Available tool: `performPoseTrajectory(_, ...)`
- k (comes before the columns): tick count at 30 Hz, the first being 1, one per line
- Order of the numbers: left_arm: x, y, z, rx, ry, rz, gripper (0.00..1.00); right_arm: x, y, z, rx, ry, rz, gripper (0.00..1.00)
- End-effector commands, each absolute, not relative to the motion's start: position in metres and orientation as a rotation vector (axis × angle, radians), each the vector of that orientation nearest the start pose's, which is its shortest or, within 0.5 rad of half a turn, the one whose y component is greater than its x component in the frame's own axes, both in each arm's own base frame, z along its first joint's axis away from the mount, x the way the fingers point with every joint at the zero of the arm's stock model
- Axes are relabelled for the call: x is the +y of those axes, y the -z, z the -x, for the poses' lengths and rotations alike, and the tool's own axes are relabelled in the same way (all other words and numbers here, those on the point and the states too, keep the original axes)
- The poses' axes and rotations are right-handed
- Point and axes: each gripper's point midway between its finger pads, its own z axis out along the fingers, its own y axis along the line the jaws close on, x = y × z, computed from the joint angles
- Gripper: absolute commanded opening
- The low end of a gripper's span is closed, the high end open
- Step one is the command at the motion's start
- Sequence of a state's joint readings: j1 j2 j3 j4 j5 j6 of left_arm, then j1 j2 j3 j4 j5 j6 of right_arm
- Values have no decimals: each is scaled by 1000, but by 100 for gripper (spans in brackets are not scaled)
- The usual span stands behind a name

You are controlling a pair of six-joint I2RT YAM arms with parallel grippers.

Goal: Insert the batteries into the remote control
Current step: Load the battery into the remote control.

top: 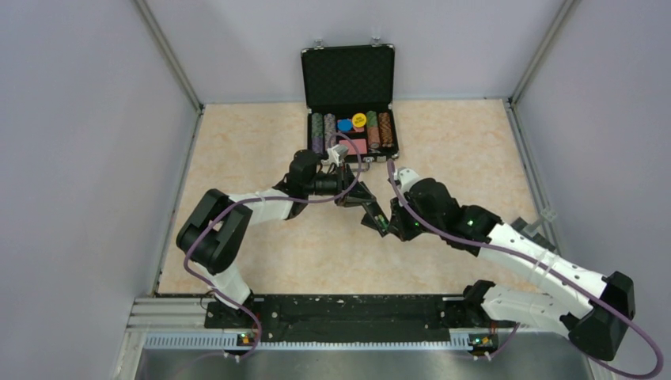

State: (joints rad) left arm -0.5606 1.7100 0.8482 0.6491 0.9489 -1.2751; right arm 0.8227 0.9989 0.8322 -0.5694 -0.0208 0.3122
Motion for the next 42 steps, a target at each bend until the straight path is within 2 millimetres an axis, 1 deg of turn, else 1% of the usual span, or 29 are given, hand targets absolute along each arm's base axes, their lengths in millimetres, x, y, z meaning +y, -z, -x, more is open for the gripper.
performPoseTrajectory(1,-350,-264,-186,2159,2260,-443,0,222,-141,-206,2332,-491,492,0)
performPoseTrajectory(6,-349,-265,-183,2153,2250,-467,0,225,-134,-207,2366,-490,445,0)
performPoseTrajectory(12,-348,-268,-179,2139,2231,-513,0,226,-132,-213,2379,-465,414,0)
performPoseTrajectory(17,-346,-269,-173,2119,2185,-589,0,229,-130,-217,2384,-460,402,0)
performPoseTrajectory(20,-346,-264,-175,2156,2131,-591,0,234,-130,-215,2396,-484,417,0)
performPoseTrajectory(23,-347,-256,-179,2215,2065,-571,0,231,-130,-216,2395,-470,399,0)
performPoseTrajectory(26,-345,-241,-185,2312,1948,-542,0,227,-138,-216,2381,-469,378,0)
performPoseTrajectory(28,-344,-236,-188,2352,1891,-537,0,227,-148,-214,2363,-491,369,0)
performPoseTrajectory(31,-343,-235,-192,2354,1860,-529,0,226,-163,-209,2334,-539,363,0)
performPoseTrajectory(33,-342,-234,-193,2357,1846,-519,0,226,-175,-205,2315,-571,358,11)
performPoseTrajectory(34,-341,-234,-193,2356,1840,-523,0,224,-180,-203,2304,-584,350,20)
performPoseTrajectory(35,-341,-233,-194,2356,1835,-520,0,223,-184,-201,2294,-596,346,26)
performPoseTrajectory(37,-340,-233,-193,2353,1835,-528,0,221,-191,-197,2274,-623,340,37)
performPoseTrajectory(39,-339,-232,-193,2351,1827,-537,0,218,-195,-195,2252,-634,340,44)
performPoseTrajectory(42,-338,-234,-190,2339,1827,-558,0,216,-200,-188,2197,-675,382,50)
